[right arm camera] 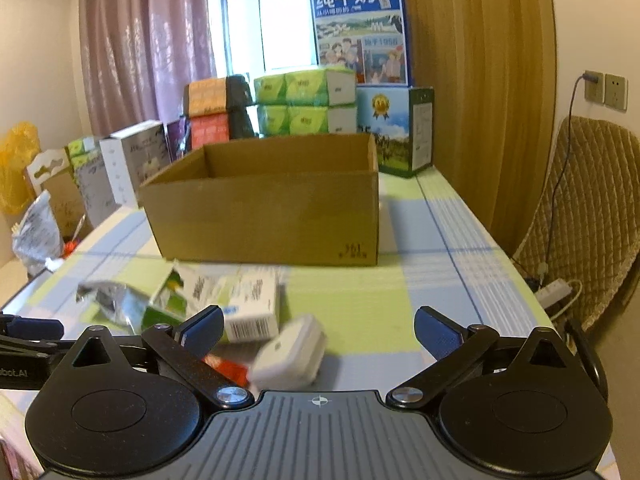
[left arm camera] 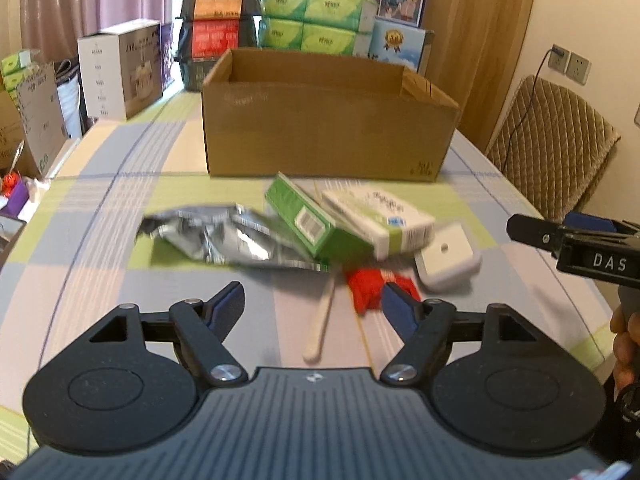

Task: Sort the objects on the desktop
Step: 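Bring both tools back from the cardboard box to the remaining items, then grasp the white plastic spoon by its handle with the left tool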

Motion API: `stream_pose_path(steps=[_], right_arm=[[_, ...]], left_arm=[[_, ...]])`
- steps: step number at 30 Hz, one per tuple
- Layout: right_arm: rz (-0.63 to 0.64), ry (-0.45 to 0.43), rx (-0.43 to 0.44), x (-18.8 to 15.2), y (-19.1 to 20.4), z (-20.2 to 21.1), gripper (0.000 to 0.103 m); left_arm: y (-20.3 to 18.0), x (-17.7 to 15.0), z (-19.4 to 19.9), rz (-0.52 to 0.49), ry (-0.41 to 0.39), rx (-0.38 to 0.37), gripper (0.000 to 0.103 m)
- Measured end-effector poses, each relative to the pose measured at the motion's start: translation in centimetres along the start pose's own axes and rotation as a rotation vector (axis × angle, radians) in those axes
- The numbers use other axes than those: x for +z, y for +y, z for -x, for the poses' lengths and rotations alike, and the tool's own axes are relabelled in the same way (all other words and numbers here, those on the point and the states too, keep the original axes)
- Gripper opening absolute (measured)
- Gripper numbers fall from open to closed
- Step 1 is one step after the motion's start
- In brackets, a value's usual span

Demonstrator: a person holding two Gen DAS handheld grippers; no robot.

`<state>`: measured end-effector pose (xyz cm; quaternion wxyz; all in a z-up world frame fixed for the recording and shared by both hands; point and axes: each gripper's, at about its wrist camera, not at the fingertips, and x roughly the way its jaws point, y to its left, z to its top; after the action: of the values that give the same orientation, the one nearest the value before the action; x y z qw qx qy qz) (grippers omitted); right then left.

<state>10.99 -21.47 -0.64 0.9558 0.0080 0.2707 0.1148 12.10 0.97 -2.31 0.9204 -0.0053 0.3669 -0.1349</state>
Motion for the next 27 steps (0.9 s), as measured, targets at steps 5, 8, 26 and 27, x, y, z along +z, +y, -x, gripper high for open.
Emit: stream_pose_path(steps=[5, 8, 26, 27], right_arm=[[0.009, 0.021, -0.012, -1.0, -0.1, -0.1, 0.099], [0.02, 0.028, -0.019, -1.4, 0.0, -0.5, 0.099], [0.067, 0.097, -0.009, -2.6, 1.0, -2.6, 0.099], [0.069, 0.102, -0.008, -2.7, 1.0, -2.8, 0.099]], left_arm=[[-0.2, -0.8, -0.7, -0.017, 0.034, -0.012, 0.072], [-0.2, -1.0, -1.2, -0.017, 0.047, -0.013, 0.072], [-0.2, -2.1, -4.7, -0.029, 0.131, -0.04, 0.069], [-0.1, -2.0, -4.8, -0.026, 0.13, -0.04, 0.069]])
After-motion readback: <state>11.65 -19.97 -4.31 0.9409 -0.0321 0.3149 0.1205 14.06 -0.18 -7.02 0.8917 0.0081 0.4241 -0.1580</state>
